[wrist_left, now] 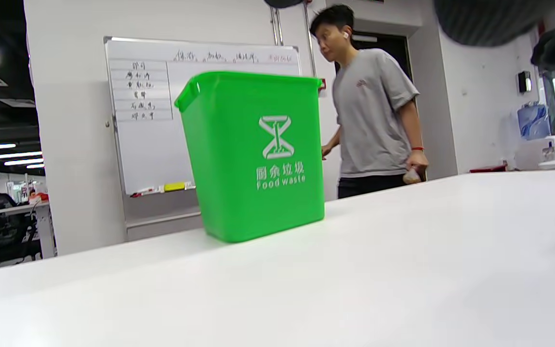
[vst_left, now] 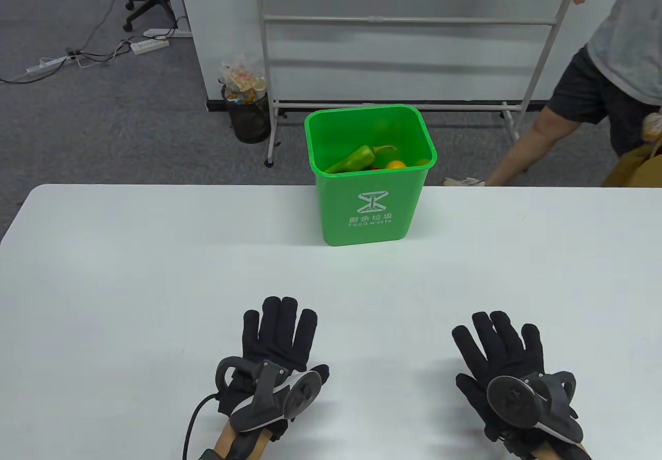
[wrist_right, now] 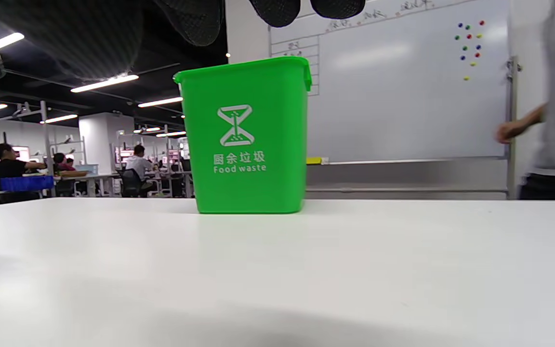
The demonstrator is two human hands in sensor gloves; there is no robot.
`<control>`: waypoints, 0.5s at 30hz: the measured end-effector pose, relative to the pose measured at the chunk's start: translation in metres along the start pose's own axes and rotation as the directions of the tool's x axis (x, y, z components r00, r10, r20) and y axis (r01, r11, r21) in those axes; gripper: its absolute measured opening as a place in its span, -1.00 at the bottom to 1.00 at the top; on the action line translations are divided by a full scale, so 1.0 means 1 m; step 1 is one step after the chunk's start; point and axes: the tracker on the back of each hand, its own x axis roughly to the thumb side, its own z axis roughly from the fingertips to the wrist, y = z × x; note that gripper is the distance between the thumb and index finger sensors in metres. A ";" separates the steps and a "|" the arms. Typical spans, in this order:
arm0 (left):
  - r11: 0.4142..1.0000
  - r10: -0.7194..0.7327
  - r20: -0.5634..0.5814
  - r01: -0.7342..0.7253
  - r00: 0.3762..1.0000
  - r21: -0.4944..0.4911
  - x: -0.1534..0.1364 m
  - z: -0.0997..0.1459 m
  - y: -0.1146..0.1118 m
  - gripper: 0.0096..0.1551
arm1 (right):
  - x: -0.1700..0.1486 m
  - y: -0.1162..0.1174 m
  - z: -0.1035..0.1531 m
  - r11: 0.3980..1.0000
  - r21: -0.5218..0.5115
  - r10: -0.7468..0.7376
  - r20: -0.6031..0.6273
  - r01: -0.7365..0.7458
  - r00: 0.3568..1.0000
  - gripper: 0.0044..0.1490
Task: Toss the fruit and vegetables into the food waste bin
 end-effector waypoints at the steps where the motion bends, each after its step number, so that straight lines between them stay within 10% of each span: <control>1: 1.000 -0.001 -0.010 0.001 1.000 -0.013 -0.001 0.000 -0.002 0.17 | -0.004 0.001 0.000 1.000 0.008 -0.013 -0.015 0.013 1.000 0.04; 15: 0.996 -0.018 0.004 0.019 1.000 -0.092 0.008 -0.010 -0.020 0.15 | -0.023 0.011 -0.002 0.997 0.066 -0.025 -0.070 0.030 0.997 0.01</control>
